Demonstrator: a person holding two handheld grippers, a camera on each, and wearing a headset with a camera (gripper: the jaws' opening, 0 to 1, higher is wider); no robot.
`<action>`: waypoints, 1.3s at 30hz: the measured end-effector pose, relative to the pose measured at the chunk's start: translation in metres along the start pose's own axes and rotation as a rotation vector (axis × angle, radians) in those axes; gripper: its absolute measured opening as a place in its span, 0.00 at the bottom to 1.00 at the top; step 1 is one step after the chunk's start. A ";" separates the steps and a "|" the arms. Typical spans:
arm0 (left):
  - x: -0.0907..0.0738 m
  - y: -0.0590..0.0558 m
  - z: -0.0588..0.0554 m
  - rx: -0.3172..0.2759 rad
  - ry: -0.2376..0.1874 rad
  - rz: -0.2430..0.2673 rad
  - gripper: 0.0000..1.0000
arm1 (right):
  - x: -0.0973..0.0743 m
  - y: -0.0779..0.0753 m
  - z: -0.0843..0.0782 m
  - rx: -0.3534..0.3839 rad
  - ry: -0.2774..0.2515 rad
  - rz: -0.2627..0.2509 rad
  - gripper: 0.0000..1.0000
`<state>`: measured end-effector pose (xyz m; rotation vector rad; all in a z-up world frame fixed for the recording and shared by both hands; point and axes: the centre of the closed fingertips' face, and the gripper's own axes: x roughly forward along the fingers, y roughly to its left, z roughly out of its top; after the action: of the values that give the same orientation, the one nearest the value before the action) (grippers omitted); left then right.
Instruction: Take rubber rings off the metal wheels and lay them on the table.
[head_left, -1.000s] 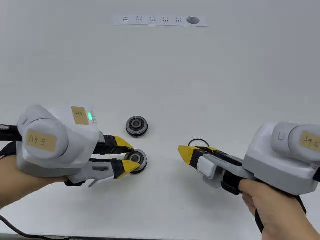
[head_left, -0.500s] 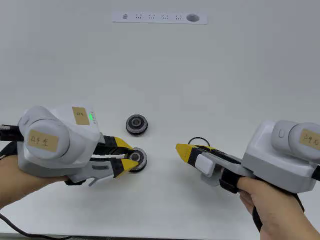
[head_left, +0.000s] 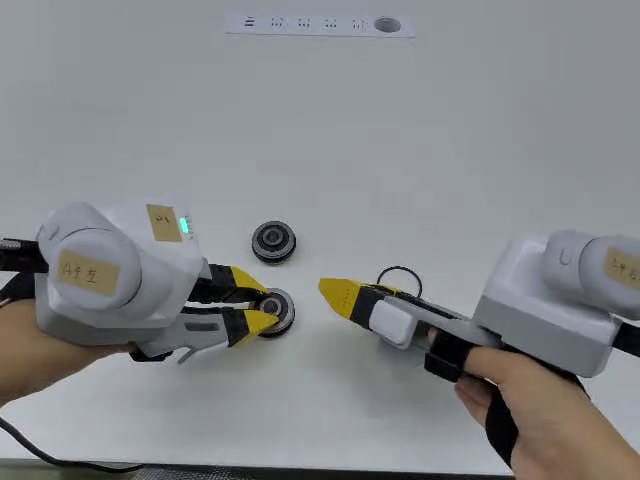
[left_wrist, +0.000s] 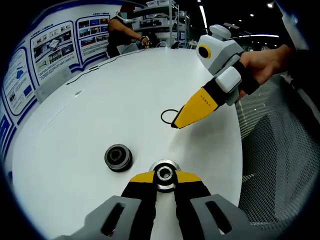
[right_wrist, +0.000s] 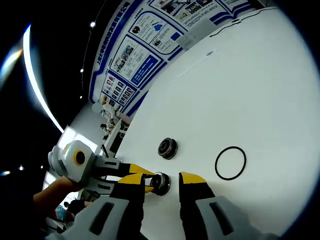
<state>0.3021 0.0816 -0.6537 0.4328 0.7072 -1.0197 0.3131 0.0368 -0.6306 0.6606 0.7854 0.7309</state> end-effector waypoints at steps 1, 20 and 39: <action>0.000 0.000 0.000 -0.003 0.006 -0.002 0.13 | 0.002 0.002 -0.002 0.012 0.003 0.012 0.30; 0.000 0.000 0.000 0.024 0.033 -0.021 0.13 | 0.023 0.019 -0.024 0.153 0.060 0.136 0.46; 0.000 0.000 0.000 0.025 0.028 -0.027 0.13 | 0.027 0.023 -0.033 0.200 0.092 0.158 0.43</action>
<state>0.3020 0.0820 -0.6538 0.4612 0.7278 -1.0502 0.2925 0.0796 -0.6417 0.8815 0.9054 0.8371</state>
